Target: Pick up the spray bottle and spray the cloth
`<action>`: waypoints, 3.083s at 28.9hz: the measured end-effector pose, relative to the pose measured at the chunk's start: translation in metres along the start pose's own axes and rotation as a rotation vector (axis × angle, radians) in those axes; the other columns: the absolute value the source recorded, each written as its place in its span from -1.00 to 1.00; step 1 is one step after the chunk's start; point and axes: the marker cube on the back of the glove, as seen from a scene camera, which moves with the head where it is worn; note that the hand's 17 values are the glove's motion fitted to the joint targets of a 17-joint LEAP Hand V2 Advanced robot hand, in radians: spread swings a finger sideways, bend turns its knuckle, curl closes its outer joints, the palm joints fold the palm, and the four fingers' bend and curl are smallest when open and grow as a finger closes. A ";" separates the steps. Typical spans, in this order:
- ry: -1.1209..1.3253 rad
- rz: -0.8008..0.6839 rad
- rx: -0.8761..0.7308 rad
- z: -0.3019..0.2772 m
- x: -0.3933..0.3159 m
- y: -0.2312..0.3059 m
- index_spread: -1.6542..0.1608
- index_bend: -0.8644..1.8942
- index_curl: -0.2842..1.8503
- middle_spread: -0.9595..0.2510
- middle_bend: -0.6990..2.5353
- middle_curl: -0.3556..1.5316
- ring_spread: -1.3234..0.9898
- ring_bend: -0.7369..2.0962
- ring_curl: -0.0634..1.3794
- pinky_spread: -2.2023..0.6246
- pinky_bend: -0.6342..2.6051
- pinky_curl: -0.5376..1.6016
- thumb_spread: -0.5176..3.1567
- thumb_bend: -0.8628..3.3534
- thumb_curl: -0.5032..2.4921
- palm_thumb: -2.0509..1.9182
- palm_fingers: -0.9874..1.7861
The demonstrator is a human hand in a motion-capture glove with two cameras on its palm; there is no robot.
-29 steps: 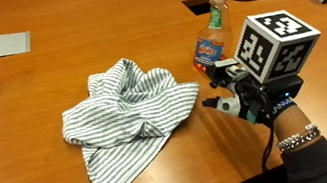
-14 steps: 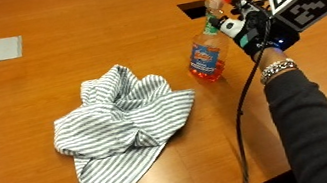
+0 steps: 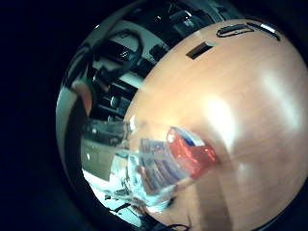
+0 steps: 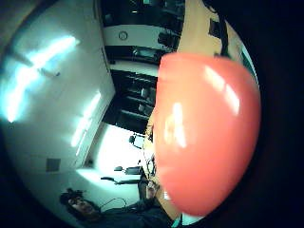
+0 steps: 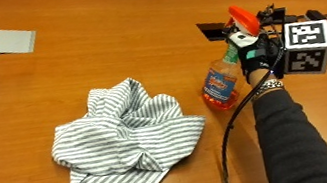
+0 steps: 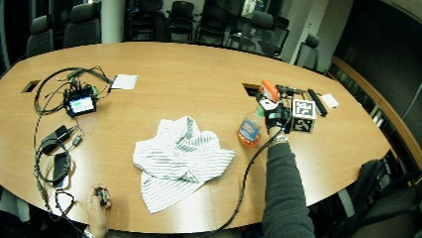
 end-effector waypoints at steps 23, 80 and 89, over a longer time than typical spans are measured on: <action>0.048 0.055 -0.100 -0.070 0.032 0.001 0.46 -0.18 -0.29 0.13 -0.26 -0.10 -0.09 -0.05 -0.29 0.33 -0.35 -0.14 -0.56 -0.60 -0.26 0.55 0.70; 1.121 -0.352 -1.135 0.099 -0.109 0.119 0.46 -0.20 -0.16 0.13 -0.25 -0.07 -0.08 -0.05 -0.26 0.33 -0.35 -0.13 -0.60 -0.61 -0.16 0.54 0.67; 0.508 -0.507 -1.143 0.118 -0.186 0.140 0.46 -0.21 -0.15 0.13 -0.25 -0.07 -0.08 -0.05 -0.26 0.33 -0.35 -0.13 -0.59 -0.60 -0.15 0.54 0.67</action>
